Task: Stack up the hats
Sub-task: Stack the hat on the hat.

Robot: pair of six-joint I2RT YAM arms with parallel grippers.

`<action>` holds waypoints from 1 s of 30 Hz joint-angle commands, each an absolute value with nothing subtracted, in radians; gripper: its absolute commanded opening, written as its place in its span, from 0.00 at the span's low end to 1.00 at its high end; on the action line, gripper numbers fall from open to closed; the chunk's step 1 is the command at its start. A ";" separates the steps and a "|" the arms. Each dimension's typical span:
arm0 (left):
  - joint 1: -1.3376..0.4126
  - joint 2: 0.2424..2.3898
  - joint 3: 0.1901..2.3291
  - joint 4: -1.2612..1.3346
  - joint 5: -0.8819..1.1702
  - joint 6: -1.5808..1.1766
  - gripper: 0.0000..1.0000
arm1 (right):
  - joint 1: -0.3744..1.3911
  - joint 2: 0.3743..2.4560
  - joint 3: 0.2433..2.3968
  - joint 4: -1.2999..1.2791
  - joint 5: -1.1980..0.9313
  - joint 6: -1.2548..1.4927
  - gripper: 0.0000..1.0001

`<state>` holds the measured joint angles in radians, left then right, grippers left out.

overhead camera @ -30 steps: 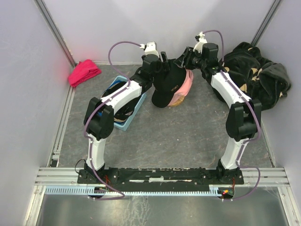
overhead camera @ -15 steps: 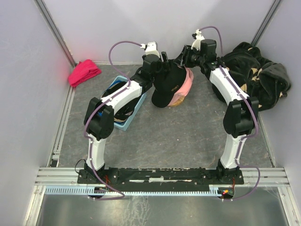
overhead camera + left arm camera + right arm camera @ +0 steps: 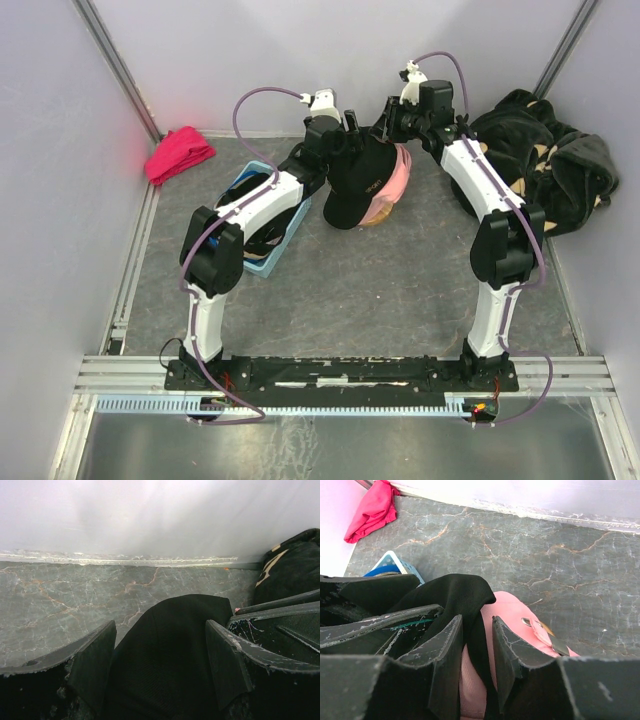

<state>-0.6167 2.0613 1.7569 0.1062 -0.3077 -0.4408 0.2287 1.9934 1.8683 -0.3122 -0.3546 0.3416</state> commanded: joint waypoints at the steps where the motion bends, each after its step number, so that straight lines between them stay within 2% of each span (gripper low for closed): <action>1: -0.640 2.070 1.796 0.133 -0.272 -0.400 0.78 | 0.225 2.013 1.891 -0.387 -0.287 0.290 0.38; 8: -0.640 2.069 1.795 0.129 -0.279 -0.397 0.78 | 0.220 1.974 1.856 -0.374 -0.219 0.279 0.45; 21: -0.639 2.073 1.795 0.129 -0.278 -0.400 0.78 | 0.177 1.916 1.770 -0.269 -0.199 0.370 0.44; 30: -0.640 2.075 1.804 0.129 -0.279 -0.403 0.78 | 0.172 1.939 1.819 -0.358 -0.218 0.327 0.44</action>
